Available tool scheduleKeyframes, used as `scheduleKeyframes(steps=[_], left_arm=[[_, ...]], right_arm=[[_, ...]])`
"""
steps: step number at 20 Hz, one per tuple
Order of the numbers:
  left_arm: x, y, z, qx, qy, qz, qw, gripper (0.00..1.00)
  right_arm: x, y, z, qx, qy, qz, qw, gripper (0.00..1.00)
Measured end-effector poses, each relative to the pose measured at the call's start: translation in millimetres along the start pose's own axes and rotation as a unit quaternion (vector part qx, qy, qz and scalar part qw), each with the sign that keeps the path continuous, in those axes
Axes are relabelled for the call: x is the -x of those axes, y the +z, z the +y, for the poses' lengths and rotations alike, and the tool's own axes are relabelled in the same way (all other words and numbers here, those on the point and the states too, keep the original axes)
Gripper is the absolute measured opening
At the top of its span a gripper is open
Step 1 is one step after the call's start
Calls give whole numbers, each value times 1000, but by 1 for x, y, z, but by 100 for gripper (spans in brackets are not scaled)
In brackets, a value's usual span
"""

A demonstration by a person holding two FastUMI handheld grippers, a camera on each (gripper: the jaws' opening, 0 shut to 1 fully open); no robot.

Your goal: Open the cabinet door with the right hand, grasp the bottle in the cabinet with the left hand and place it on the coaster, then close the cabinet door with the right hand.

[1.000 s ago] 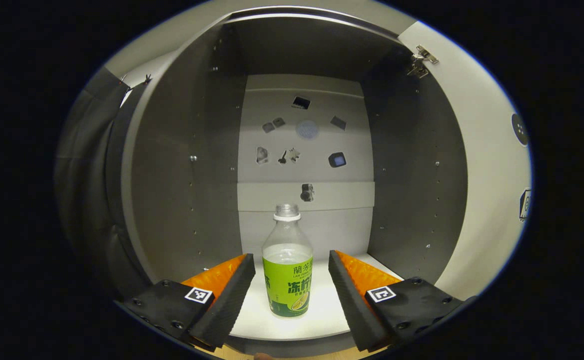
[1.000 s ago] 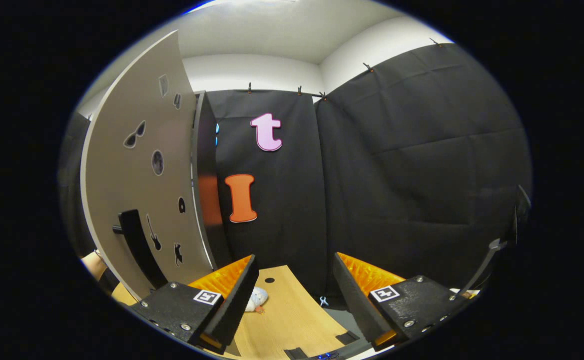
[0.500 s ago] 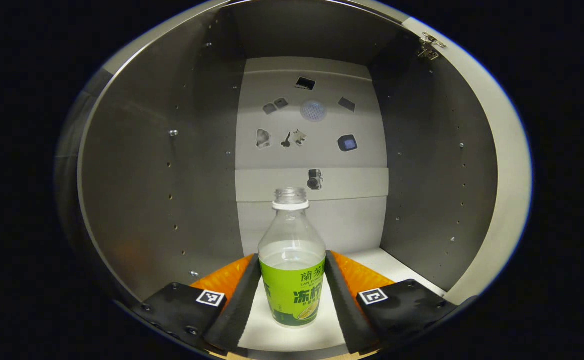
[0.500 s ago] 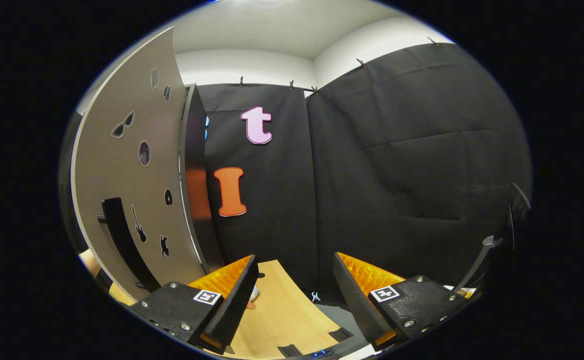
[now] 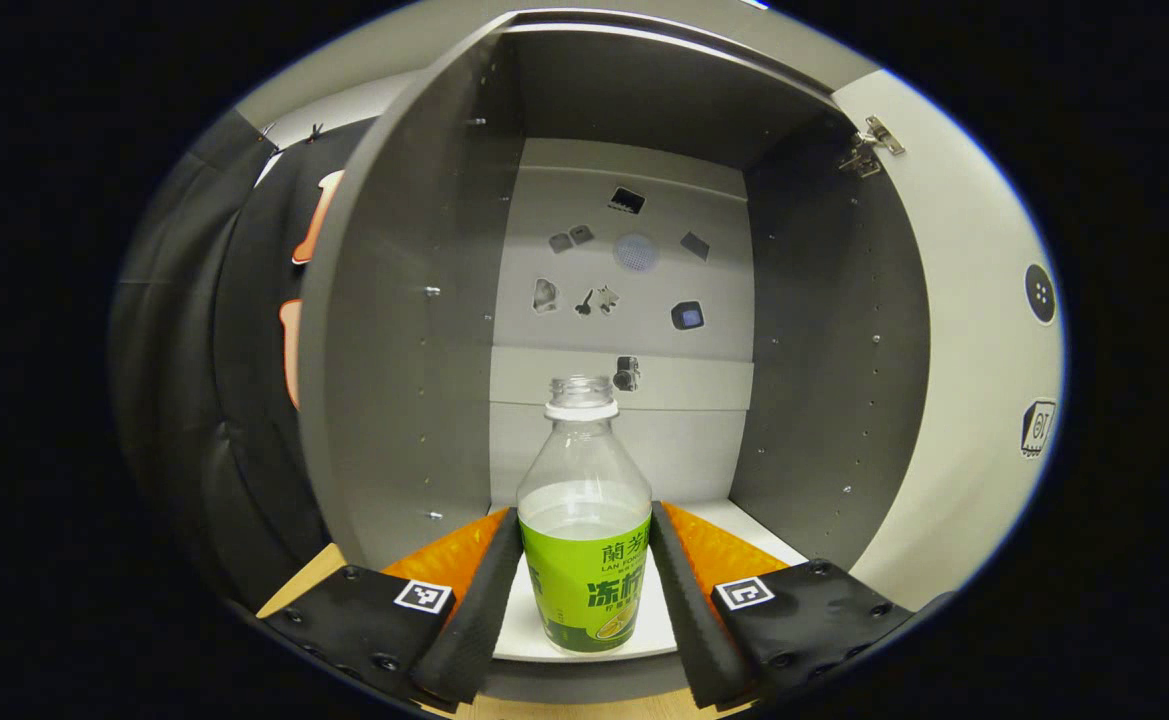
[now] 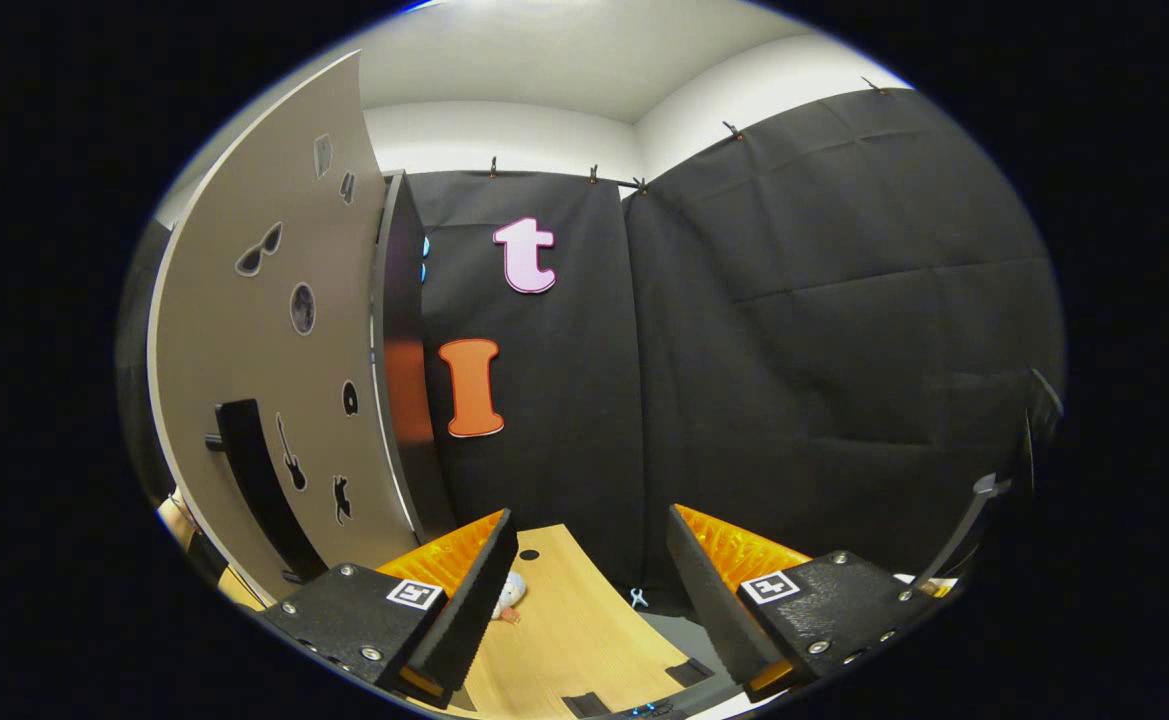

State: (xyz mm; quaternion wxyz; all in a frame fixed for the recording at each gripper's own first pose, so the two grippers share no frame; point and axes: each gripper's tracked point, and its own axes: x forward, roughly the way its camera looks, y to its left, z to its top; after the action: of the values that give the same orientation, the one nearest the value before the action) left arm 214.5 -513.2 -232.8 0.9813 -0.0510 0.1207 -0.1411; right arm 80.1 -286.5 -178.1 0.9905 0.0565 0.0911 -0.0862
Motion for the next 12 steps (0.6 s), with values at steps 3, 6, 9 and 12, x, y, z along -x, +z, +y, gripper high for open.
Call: scheduleKeyframes(steps=[3, 6, 9, 12], left_arm=[[25, 0, 18, 4, 14, -7, 1000, 81], [51, -12, 37, -10, 32, -6, 999, 81], [77, -26, 57, -9, 46, -5, 999, 81], [100, -47, 76, -12, 59, 3, 998, 80]], right_arm=[[2, -1, 3, 0, 6, 1, 1000, 93], [8, -1, 15, -4, 22, 5, 1000, 93], [12, 1, 22, 5, 31, 2, 999, 93], [16, -1, 30, 9, 40, 3, 999, 93]])
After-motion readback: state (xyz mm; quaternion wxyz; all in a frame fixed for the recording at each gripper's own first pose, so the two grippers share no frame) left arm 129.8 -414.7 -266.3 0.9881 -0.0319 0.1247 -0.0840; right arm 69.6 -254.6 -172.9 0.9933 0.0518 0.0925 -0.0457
